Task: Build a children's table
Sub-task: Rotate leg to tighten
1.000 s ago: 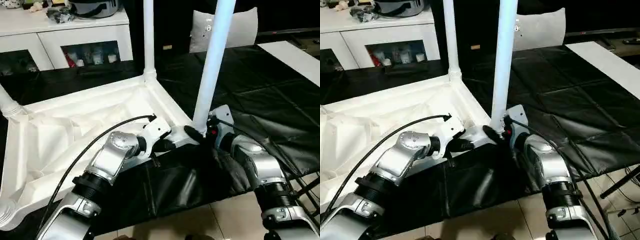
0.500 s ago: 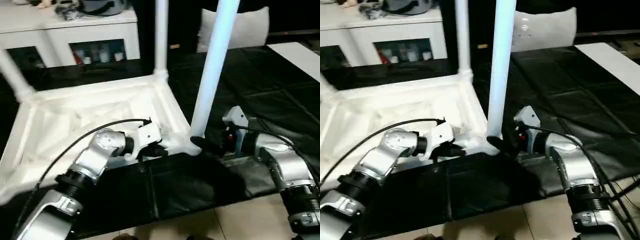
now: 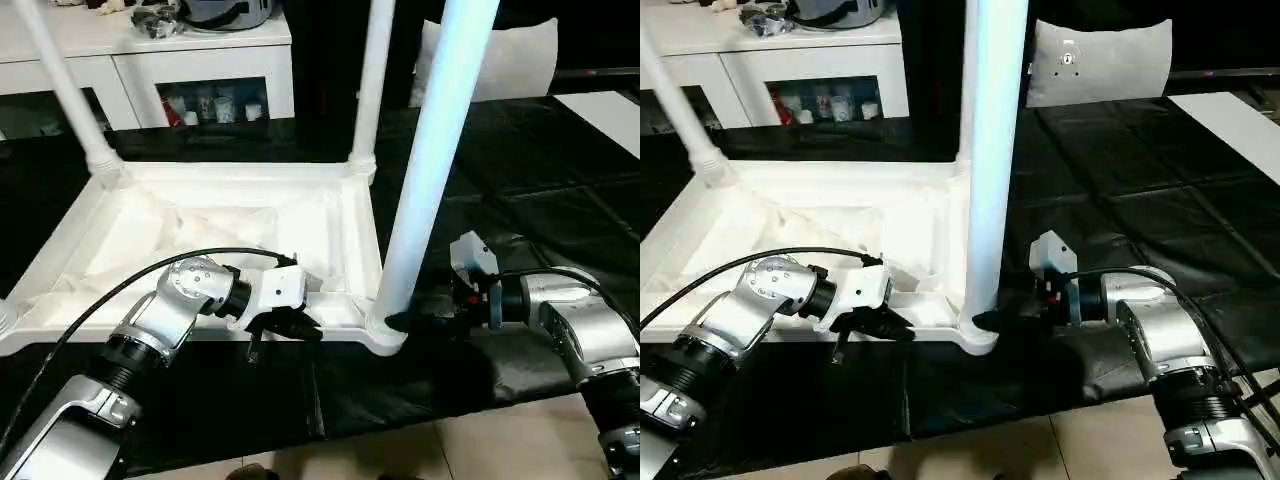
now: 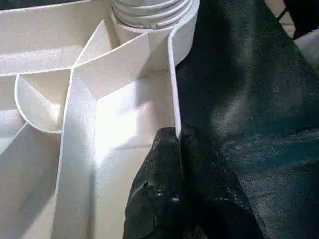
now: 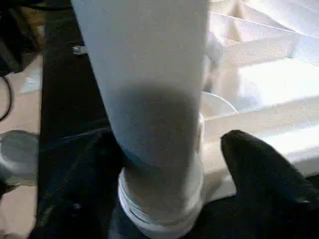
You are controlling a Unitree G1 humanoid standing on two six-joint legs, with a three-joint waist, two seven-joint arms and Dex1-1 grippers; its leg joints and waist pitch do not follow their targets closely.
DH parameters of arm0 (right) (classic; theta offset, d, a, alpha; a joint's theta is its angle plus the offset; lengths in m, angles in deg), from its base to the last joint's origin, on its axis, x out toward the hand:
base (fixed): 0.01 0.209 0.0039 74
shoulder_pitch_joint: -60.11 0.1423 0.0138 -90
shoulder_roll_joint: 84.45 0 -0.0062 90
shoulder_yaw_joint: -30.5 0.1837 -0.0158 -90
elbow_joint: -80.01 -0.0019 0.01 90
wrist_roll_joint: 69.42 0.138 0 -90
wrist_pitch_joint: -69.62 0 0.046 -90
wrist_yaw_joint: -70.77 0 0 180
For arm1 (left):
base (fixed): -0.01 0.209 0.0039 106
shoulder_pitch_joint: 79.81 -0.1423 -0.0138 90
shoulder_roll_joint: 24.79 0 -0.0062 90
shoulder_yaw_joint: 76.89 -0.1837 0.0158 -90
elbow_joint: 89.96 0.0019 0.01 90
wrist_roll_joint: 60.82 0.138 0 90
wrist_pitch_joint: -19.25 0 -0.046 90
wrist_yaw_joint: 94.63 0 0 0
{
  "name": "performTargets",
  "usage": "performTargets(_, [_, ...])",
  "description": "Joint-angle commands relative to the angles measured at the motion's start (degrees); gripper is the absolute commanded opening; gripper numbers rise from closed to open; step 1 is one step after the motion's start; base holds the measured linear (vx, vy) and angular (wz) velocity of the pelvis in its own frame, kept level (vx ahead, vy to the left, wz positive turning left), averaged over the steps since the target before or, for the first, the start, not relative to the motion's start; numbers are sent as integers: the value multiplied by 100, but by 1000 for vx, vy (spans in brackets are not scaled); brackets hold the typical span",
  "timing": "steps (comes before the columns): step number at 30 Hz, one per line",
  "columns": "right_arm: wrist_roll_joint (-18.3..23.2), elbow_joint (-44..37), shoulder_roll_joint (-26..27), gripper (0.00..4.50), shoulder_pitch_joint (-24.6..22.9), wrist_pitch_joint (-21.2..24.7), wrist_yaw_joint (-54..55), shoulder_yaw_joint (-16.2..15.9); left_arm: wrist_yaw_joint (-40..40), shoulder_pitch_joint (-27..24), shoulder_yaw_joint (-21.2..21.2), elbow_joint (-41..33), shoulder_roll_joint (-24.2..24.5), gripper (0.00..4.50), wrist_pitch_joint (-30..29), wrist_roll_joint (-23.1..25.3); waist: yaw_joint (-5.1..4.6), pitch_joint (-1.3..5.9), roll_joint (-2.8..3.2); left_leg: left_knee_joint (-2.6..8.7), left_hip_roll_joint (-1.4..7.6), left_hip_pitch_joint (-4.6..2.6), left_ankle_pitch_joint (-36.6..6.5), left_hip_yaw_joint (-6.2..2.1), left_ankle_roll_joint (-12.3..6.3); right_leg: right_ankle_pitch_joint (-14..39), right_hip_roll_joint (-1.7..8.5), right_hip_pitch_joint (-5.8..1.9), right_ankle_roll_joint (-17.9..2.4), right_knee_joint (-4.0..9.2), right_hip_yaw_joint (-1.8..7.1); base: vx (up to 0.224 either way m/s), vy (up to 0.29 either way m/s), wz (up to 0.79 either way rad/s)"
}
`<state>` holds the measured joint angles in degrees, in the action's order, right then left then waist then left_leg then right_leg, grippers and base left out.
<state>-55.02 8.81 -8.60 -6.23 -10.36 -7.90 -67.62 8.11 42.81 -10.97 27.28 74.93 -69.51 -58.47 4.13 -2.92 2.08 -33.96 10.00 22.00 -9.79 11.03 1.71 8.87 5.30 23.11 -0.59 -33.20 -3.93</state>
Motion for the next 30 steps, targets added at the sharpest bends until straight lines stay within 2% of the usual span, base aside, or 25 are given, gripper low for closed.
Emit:
performTargets(1, [116,-102,-30,294,-36,55,-54,-24,-324,32,-354,12,-9,0,115,135,-5,381,-94,417,333,-134,-1570,-115,-289,2046,333,-233,-1156,375,227,0,0,0])
performTargets(5, [200,-182,-31,270,-89,195,-213,-105,-365,48,-348,50,-27,0,162,156,45,388,-86,410,337,-146,-1541,-108,-285,1993,331,-227,-1155,378,232,0,0,0])
performTargets(6, [228,-215,-32,251,-112,240,-253,-114,-374,40,-348,49,-25,0,171,155,58,395,-91,412,341,-140,-1485,-109,-298,1910,329,-234,-1172,367,231,0,0,0])
performTargets(11, [264,-306,-38,210,-190,329,-294,-136,-407,10,-359,51,-22,0,183,135,74,391,-92,413,339,-141,-1469,-110,-278,1930,333,-233,-1162,361,231,0,0,0])
performTargets(18, [400,-468,30,200,-311,539,-217,-151,-486,-108,-324,-86,-58,0,-25,-53,67,382,-72,426,337,-144,-1594,-118,-225,2077,331,-230,-1116,382,227,0,0,0])
performTargets(21, [294,-486,294,199,-311,817,494,-60,-192,-143,-165,-170,-218,0,-418,-135,49,370,-86,439,338,-140,-1630,-122,-190,2130,332,-233,-1120,377,231,0,0,0])
performTargets(23, [147,-403,529,199,-234,1062,1175,47,-19,-169,-88,-267,-316,0,-660,-185,12,341,-85,446,312,-167,-1869,-135,-94,2597,332,-206,-1006,430,216,0,0,0])
performTargets(24, [-67,-306,789,199,-143,1171,1898,154,263,-155,-35,-317,-453,0,-870,-154,-42,312,-90,459,301,-165,-1996,-149,-4,2876,334,-186,-928,448,214,0,0,0])
performTargets(25, [-67,-306,789,199,-143,1171,1898,154,263,-155,-35,-317,-453,0,-870,-154,-112,292,-97,459,273,-195,-2221,-186,96,3350,345,-179,-753,508,171,0,0,0])
performTargets(27, [-132,-260,939,199,-90,1298,2265,225,499,-120,17,-315,-567,0,-1045,-122,-191,279,-94,450,257,-205,-2422,-205,140,3722,347,-164,-578,554,151,0,0,0])
performTargets(28, [-240,-224,1175,199,-32,1441,2819,315,940,-57,127,-297,-762,0,-1323,-81,-289,267,-79,440,248,-235,-2673,-238,189,3983,339,-143,-420,616,109,0,0,0])
performTargets(29, [-286,-204,1294,199,-4,1519,3091,364,1175,-24,193,-285,-868,0,-1469,-64,-333,263,-79,446,243,-215,-2725,-249,204,3991,326,-152,-400,616,94,0,0,0])
performTargets(30, [-286,-204,1294,199,-4,1519,3091,364,1175,-24,193,-285,-868,0,-1469,-64,-382,266,-78,434,229,-228,-2872,-273,234,4129,327,-139,-315,660,41,0,0,0])
